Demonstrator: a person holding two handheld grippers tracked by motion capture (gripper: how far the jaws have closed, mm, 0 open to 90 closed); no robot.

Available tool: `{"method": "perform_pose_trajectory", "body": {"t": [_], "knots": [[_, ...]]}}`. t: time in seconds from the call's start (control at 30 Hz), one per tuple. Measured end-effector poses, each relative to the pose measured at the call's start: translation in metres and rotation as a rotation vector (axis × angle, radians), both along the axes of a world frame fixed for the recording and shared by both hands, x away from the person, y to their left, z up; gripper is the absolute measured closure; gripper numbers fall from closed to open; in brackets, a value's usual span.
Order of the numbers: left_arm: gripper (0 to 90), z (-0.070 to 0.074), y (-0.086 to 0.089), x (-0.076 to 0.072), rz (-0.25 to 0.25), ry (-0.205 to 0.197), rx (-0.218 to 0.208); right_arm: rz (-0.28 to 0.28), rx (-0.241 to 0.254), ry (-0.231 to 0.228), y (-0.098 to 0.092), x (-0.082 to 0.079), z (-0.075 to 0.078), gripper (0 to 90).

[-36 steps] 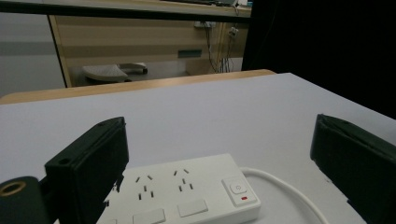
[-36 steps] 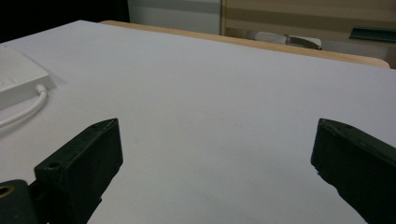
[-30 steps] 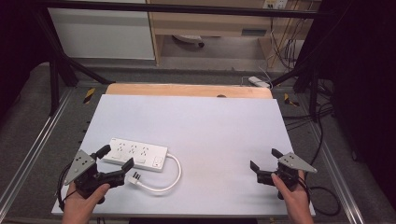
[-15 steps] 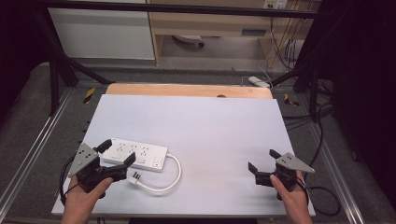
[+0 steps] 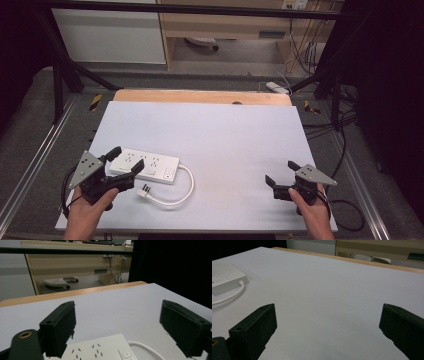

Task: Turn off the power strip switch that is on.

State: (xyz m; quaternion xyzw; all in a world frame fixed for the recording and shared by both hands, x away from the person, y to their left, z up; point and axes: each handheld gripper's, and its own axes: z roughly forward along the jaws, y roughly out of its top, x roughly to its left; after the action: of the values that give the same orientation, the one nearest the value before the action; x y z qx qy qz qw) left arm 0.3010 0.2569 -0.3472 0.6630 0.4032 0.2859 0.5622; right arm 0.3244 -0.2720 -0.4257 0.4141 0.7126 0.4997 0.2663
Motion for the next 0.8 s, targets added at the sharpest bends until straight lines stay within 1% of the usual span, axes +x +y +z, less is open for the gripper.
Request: {"method": "perform_pose_trajectory", "body": {"t": [0.07,0.17,0.2,0.23,0.3,0.43,0.53,0.57,0.6,0.7,0.8], "knots": [[16.3,0.0,0.001,0.0,0.001,0.001,-0.002,0.008,0.0,0.0,0.001,0.0,0.0,1.9],[21.6,0.0,0.005,-0.001,0.004,0.004,-0.008,0.013,-0.001,-0.002,0.001,-0.001,0.0,1.9],[21.6,0.0,0.007,-0.001,0.01,0.002,-0.013,0.017,-0.006,-0.001,0.001,-0.001,0.0,2.0],[26.4,0.001,0.009,-0.001,0.016,-0.001,-0.017,0.019,-0.009,-0.002,0.002,0.0,0.0,2.0],[29.6,0.001,0.011,-0.001,0.023,-0.003,-0.022,0.02,-0.01,-0.003,0.003,0.0,-0.001,2.2],[36.4,0.0,0.012,-0.002,0.033,-0.006,-0.006,0.026,-0.016,-0.001,0.003,0.0,-0.001,2.6],[43.2,0.0,0.013,-0.002,0.042,-0.002,-0.005,0.03,-0.017,0.0,0.004,0.0,-0.002,2.6],[43.2,0.0,0.014,-0.002,0.045,-0.003,-0.005,0.03,-0.017,0.0,0.004,0.0,-0.002,2.6],[47.7,0.0,0.014,-0.002,0.047,-0.005,-0.006,0.033,-0.016,0.002,0.005,0.0,-0.002,2.6],[54.0,-0.002,0.017,-0.002,0.062,-0.004,-0.008,0.036,-0.014,0.005,0.005,0.0,-0.002,2.7],[59.8,-0.005,0.02,0.0,0.081,-0.001,0.0,0.037,-0.016,0.004,0.005,0.0,-0.002,2.7]]}}
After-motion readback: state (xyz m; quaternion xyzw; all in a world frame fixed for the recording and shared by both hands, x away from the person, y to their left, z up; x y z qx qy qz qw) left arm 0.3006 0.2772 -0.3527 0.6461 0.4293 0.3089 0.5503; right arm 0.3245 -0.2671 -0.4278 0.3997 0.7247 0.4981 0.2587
